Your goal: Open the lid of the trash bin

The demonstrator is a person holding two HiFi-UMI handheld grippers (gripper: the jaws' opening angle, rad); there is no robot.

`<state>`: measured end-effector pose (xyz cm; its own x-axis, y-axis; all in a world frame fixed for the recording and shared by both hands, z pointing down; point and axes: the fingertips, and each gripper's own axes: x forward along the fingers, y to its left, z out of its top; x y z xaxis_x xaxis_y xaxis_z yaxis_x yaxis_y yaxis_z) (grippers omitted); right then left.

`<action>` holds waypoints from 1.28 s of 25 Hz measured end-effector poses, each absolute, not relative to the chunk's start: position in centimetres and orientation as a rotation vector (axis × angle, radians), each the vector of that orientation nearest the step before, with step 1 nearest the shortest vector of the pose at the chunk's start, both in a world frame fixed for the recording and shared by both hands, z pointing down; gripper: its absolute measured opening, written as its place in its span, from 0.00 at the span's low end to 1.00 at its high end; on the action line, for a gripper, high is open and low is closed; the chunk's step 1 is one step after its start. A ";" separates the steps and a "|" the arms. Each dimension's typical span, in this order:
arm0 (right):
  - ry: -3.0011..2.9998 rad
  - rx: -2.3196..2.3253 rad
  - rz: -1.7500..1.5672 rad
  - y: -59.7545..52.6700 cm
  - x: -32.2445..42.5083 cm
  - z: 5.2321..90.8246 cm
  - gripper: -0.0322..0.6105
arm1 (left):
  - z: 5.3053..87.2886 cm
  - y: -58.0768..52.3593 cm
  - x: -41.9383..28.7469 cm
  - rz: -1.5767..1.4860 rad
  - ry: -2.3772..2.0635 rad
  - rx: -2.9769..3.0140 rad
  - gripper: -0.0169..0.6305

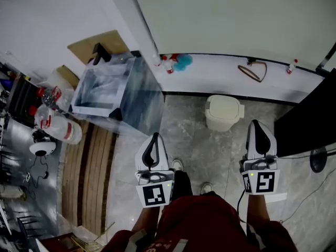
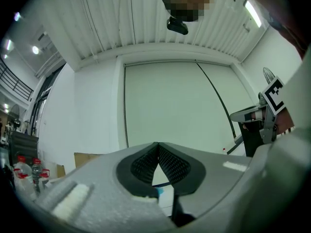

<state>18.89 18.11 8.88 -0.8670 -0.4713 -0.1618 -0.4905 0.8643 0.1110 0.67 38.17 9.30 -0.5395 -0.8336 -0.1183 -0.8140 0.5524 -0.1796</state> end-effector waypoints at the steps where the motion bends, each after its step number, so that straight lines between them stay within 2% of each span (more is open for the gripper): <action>1: 2.907 -0.760 0.235 17.9 18.0 8.6 0.05 | 9.3 37.9 -0.3 -0.149 2.589 -1.403 0.03; 20: 2.948 -0.967 0.278 17.4 -1.6 8.6 0.05 | 10.2 33.5 -22.2 -0.072 2.512 -1.586 0.03; 26: 2.934 -1.072 0.257 17.1 -4.5 9.4 0.05 | 11.2 31.2 -25.7 -0.072 2.459 -1.699 0.03; 32: 2.923 -1.168 0.271 16.4 -4.2 10.2 0.05 | 12.1 28.1 -25.7 -0.041 2.388 -1.806 0.03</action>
<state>-4.20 16.37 10.21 -0.7266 -0.6855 -0.0466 -0.6824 0.7121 0.1651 -25.73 28.12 12.07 -0.2657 -0.9588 -0.1008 -0.9547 0.2762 -0.1106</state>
